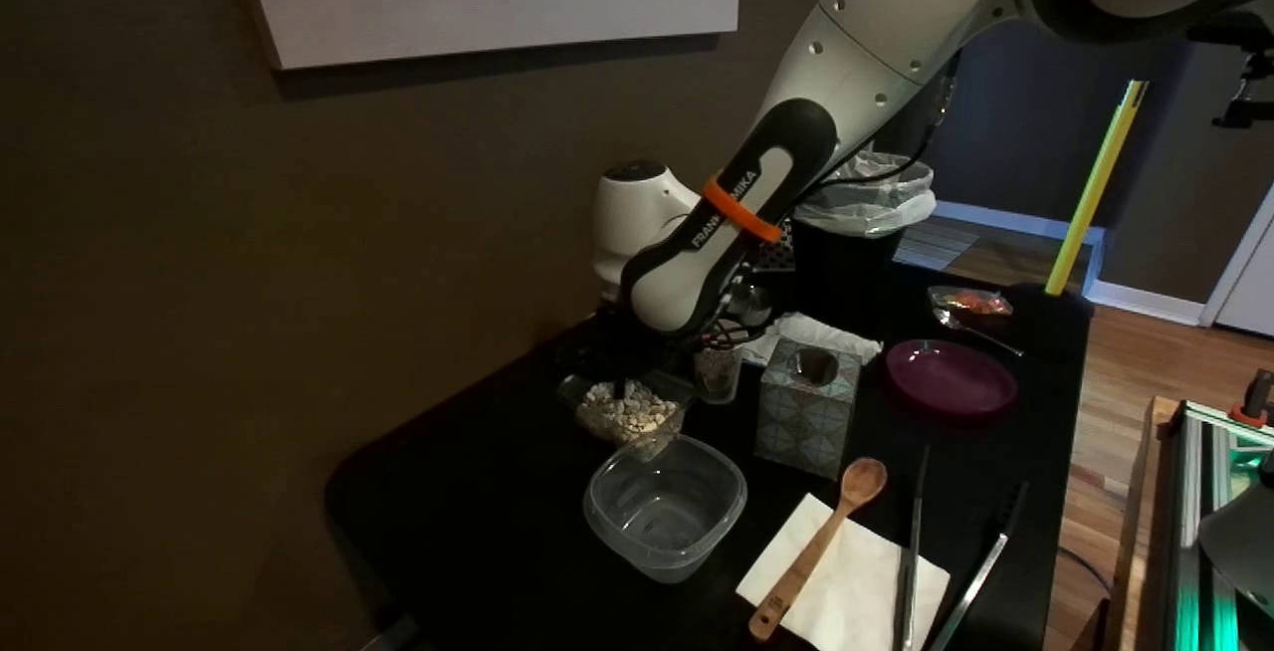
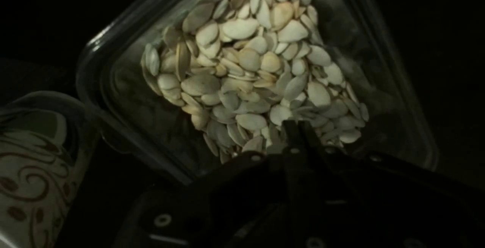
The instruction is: Put the popcorn on the paper towel then fold it and put it into the bin
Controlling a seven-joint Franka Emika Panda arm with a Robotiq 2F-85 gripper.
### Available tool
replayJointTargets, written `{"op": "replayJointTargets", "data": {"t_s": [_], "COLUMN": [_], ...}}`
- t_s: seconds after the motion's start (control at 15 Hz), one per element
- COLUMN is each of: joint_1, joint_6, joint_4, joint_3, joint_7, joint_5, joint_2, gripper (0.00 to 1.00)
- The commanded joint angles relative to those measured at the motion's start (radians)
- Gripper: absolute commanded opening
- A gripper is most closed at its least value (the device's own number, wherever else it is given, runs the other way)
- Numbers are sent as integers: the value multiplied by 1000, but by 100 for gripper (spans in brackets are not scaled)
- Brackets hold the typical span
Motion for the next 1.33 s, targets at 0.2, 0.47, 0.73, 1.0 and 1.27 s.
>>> {"op": "replayJointTargets", "data": {"t_s": [0.2, 0.47, 0.73, 1.0, 1.27], "joint_1": [-33, -53, -88, -167, -252], "joint_6": [-1, -7, -14, -27, -65], "joint_4": [-140, -271, -427, -557, -660], "joint_3": [37, 34, 17, 32, 19], "joint_7": [-90, -205, -334, -516, -628], "joint_5": [22, -2, -29, -18, -15], "joint_2": [-159, -291, -448, -583, -699], "gripper": [1, 1, 1, 1, 1]}}
